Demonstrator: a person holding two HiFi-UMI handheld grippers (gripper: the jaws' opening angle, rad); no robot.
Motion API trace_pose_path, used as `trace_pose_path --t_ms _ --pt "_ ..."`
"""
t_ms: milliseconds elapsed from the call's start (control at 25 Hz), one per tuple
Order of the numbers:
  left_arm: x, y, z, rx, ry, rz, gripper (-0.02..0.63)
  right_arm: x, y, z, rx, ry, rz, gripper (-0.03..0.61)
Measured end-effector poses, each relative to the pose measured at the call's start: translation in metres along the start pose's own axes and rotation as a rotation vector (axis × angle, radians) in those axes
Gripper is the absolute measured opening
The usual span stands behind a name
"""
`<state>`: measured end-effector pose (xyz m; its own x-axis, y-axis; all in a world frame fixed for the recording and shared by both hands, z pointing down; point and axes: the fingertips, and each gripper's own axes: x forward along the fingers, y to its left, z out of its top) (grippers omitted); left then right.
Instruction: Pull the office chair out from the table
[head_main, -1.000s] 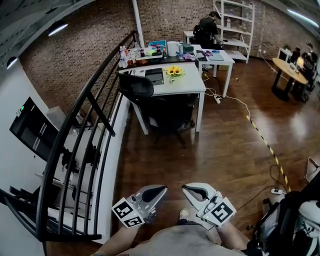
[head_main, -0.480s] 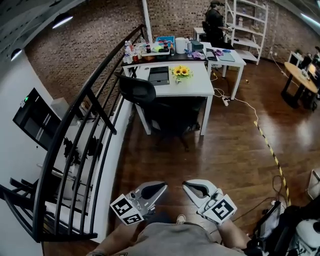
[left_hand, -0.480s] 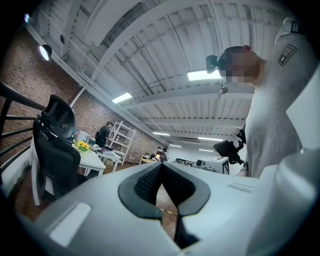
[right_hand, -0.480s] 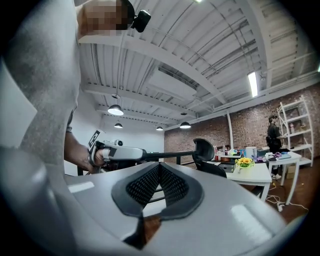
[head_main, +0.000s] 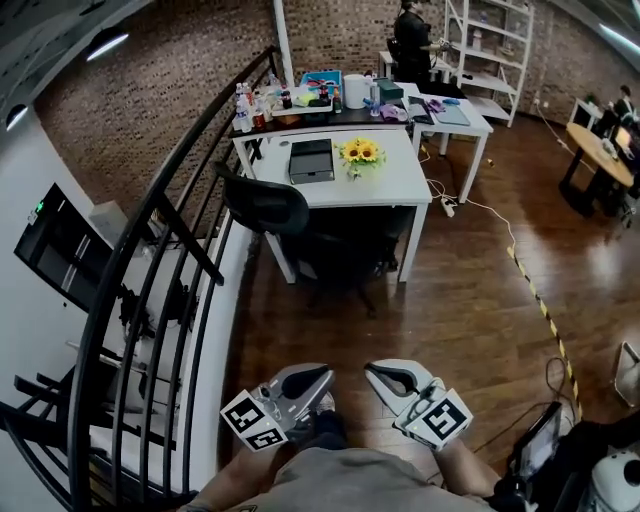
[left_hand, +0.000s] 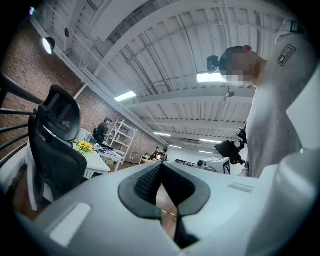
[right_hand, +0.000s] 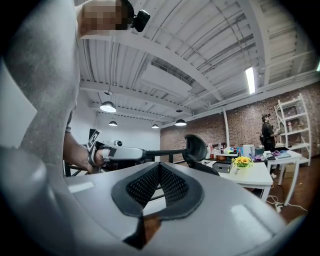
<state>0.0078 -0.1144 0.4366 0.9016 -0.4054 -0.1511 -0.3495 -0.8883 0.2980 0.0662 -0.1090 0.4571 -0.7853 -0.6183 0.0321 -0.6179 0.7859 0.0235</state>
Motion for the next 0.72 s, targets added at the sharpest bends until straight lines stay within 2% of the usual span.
trace_pose_path --t_ms 440,720 --pt "0.031 0.141 0.065 0.031 0.001 -0.051 0.002 0.115 -0.096 0.021 -0.011 -0.001 -0.069 0.006" --pt "0.042 0.212 0.091 0.046 -0.001 -0.064 0.002 0.170 -0.139 0.024 -0.021 -0.004 -0.101 0.005"
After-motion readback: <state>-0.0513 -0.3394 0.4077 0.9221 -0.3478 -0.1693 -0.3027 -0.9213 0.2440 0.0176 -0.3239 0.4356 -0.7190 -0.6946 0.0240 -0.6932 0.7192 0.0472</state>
